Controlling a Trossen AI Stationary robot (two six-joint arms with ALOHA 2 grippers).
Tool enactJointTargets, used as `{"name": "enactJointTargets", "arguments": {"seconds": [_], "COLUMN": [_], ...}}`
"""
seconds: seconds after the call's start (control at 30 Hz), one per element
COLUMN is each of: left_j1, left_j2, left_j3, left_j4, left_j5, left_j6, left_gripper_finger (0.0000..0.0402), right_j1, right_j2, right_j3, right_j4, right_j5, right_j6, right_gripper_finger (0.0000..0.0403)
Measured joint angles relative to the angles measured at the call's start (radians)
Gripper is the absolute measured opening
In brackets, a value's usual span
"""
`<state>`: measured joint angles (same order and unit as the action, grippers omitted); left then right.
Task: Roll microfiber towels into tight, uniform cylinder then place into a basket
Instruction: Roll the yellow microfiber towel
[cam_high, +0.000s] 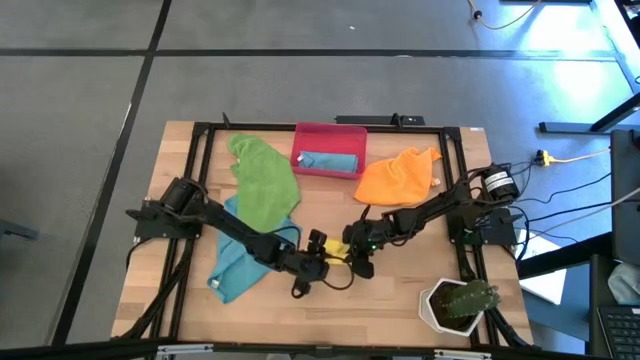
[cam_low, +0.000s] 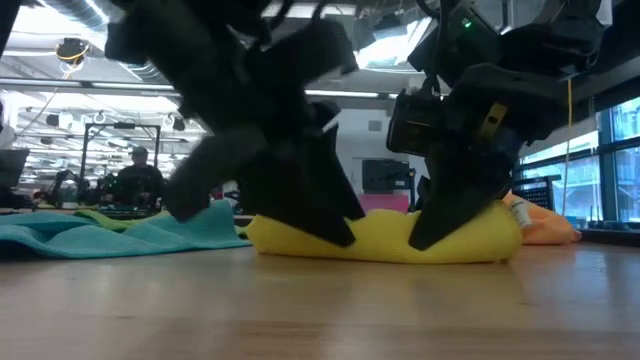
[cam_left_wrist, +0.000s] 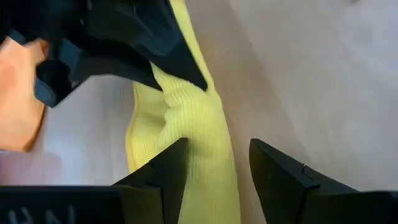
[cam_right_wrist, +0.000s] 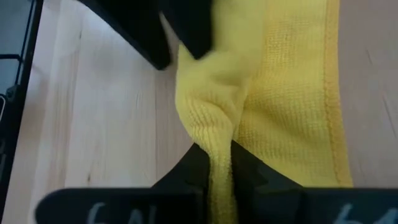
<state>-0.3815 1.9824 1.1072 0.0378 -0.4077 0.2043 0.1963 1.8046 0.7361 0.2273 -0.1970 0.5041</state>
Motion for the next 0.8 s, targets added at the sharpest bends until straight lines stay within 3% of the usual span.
{"name": "enactJointTargets", "arguments": {"seconds": [0.23, 0.4, 0.63, 0.8], "left_j1": [0.015, 0.029, 0.061, 0.077], "left_j2": [0.034, 0.034, 0.04, 0.039], "left_j3": [0.0, 0.0, 0.002, 0.003], "left_j4": [0.003, 0.003, -0.005, -0.025], "left_j5": [-0.108, -0.121, -0.039, 0.005], "left_j6": [0.015, 0.016, -0.01, -0.059], "left_gripper_finger": [0.0161, 0.0161, 0.015, 0.0106], "right_j1": [-0.001, -0.001, -0.001, 0.0], "right_j2": [0.0, 0.0, 0.0, 0.0], "right_j3": [0.0, 0.0, 0.0, 0.0], "right_j4": [0.003, 0.003, 0.004, 0.004], "right_j5": [0.0, 0.0, -0.001, 0.009], "right_j6": [0.015, 0.015, -0.01, -0.078], "right_gripper_finger": [0.0032, 0.0032, 0.0033, 0.0034]}}
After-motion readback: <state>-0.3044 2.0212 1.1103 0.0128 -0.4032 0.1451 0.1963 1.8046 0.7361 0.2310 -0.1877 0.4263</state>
